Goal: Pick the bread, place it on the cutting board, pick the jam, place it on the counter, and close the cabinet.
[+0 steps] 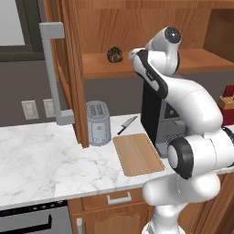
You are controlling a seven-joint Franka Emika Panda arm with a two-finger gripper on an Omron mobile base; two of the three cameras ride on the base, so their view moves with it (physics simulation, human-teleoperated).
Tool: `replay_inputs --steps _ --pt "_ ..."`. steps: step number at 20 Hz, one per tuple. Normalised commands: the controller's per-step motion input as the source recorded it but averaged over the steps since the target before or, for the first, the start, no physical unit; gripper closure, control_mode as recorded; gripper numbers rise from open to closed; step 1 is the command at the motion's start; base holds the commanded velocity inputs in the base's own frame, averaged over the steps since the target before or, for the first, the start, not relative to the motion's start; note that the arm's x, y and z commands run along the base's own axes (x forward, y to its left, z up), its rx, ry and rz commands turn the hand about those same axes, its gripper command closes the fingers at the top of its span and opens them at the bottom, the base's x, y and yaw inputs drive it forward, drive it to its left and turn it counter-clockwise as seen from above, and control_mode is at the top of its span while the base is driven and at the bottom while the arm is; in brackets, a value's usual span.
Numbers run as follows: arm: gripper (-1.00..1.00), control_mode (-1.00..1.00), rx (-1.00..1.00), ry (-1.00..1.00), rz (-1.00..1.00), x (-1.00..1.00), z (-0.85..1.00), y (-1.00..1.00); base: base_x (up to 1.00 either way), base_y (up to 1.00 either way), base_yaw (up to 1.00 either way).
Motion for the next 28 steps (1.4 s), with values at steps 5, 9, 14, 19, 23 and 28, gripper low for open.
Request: replay_inputs --steps 5,9,14,19,23,28 --pt "-1.00 -1.00 0.00 0.00 0.00 0.20 -0.04 0.00 0.00 0.00 0.00" --pt "-1.00 -1.00 0.00 0.00 0.00 0.08 -0.13 0.02 0.00 0.00 0.00" --pt "1.00 -1.00 0.00 0.00 0.00 0.01 -0.16 0.05 0.00 0.00 0.00" --pt "1.00 -1.00 0.00 0.00 0.00 0.01 -0.07 0.03 0.00 0.00 0.00" --pt "1.00 -1.00 0.00 0.00 0.00 0.02 0.00 0.00 0.00 0.00 0.00" --pt "1.00 -1.00 0.00 -0.01 0.00 -0.01 0.04 -0.03 0.00 0.00 0.00"
